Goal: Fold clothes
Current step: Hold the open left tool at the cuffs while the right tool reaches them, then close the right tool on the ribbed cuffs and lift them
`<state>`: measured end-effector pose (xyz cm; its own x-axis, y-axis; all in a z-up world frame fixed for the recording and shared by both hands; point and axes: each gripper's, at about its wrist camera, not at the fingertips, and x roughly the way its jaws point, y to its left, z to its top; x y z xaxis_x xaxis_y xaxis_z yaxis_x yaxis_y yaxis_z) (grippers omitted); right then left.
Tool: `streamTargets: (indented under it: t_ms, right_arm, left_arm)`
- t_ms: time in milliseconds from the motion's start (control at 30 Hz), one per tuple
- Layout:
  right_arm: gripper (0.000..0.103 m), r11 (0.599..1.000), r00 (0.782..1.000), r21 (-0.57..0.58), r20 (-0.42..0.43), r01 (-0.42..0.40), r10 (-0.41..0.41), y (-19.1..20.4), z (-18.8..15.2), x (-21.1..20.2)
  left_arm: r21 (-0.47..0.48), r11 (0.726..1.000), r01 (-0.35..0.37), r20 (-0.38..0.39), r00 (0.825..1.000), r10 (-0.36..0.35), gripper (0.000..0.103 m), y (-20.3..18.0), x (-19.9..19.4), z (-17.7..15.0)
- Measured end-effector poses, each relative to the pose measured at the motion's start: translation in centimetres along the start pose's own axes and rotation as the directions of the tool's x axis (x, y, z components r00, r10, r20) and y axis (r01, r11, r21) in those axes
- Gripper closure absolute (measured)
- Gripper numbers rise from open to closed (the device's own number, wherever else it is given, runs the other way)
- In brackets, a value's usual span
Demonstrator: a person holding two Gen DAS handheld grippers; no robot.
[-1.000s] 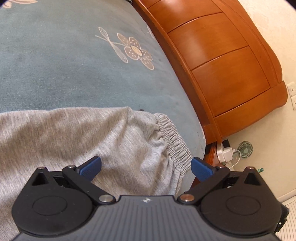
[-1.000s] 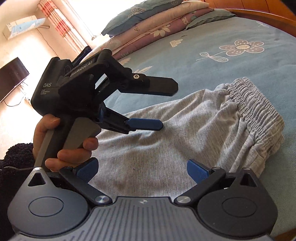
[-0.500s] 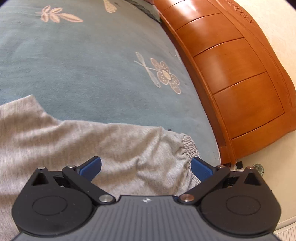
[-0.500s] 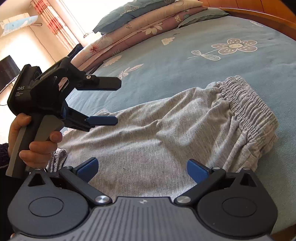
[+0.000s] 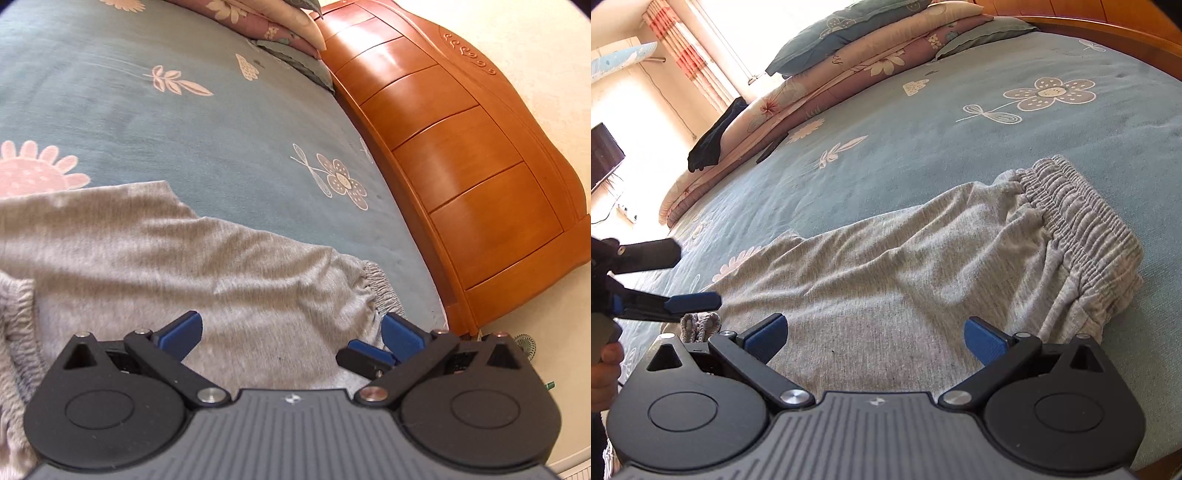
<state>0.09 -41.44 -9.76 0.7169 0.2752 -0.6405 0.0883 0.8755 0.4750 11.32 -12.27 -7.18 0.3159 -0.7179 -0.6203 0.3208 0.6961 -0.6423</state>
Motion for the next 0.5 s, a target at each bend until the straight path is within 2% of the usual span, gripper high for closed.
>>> streamTargets:
  t_ms: [100, 267, 367, 500]
  right_arm:
    - [0.000, 1.000, 1.000, 0.004, -0.019, 0.017, -0.017, 0.0, 0.1, 0.7]
    - [0.000, 0.999, 0.999, -0.010, -0.031, 0.038, -0.038, 0.3, 0.1, 1.4]
    - [0.000, 0.999, 0.998, -0.017, -0.036, 0.046, -0.047, 0.4, 0.0, 1.8]
    - [0.000, 0.999, 0.999, -0.022, -0.021, 0.036, -0.036, 0.4, 0.0, 1.7]
  left_arm:
    - [-0.044, 0.999, -0.032, -0.019, 0.999, 0.031, 0.001, 1.2, -1.2, -3.4]
    - [-0.153, 0.988, -0.030, -0.074, 0.997, 0.019, 0.001, 4.1, -1.9, -8.6]
    - [-0.182, 0.983, -0.014, -0.062, 0.998, 0.003, 0.001, 4.1, -2.8, -9.1]
    - [-0.090, 0.995, -0.048, 0.005, 0.999, 0.048, 0.001, 2.7, -3.3, -8.5]
